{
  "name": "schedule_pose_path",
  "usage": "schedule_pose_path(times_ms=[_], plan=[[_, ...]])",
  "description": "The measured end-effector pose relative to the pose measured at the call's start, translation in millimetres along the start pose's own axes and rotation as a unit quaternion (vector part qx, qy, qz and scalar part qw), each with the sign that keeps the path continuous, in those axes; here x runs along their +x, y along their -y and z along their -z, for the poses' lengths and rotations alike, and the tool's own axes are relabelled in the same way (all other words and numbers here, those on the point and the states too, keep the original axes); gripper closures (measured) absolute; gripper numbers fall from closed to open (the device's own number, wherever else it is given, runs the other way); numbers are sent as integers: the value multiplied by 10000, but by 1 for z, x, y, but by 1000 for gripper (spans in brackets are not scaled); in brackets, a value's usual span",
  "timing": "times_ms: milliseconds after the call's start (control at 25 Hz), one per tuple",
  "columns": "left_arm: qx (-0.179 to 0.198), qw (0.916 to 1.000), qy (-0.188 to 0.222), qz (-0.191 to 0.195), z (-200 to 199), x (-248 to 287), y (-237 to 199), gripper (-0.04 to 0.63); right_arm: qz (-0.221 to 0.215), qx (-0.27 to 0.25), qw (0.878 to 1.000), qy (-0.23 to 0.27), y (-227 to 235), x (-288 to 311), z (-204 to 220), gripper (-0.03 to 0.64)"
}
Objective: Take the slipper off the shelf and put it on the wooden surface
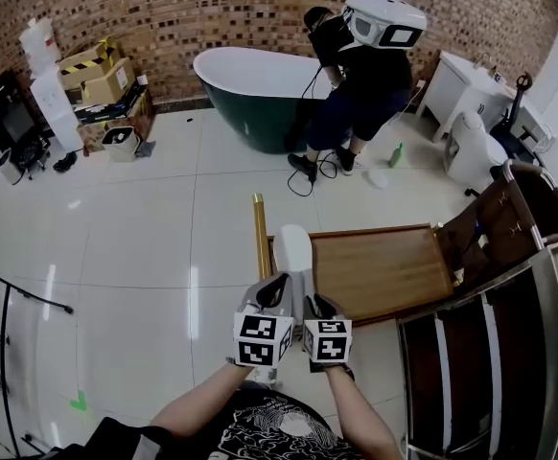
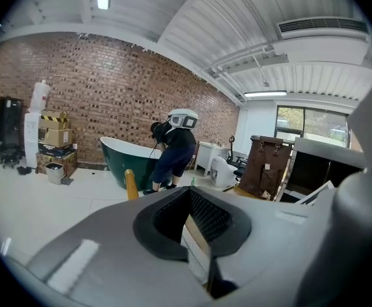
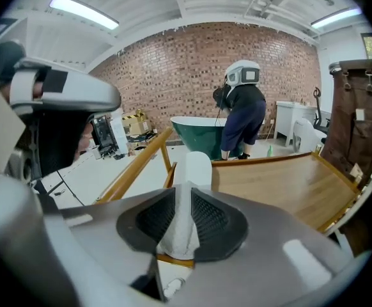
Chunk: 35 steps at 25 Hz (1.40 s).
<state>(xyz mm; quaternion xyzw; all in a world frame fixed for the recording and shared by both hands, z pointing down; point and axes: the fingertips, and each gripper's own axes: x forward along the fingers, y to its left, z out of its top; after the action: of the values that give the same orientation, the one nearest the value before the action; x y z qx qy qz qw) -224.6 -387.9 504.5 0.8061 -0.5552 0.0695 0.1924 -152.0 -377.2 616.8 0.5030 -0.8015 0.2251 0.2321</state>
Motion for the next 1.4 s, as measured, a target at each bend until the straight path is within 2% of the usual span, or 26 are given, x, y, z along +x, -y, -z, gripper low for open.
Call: schedule_pose_path(times_ms=[280, 600, 960, 1400], plan=[[37, 10000, 36, -26, 6, -31, 36, 589, -91, 15, 9985, 538, -1, -66, -19, 617], [64, 9999, 82, 117, 28, -61, 92, 589, -290, -28, 9952, 935, -5, -135, -9, 617], [144, 9994, 56, 321, 36, -101, 137, 589, -214, -100, 9905, 1356, -17, -209, -8, 617], [291, 9991, 73, 307, 50, -141, 165, 589, -290, -150, 9869, 1580, -31, -255, 9, 617]])
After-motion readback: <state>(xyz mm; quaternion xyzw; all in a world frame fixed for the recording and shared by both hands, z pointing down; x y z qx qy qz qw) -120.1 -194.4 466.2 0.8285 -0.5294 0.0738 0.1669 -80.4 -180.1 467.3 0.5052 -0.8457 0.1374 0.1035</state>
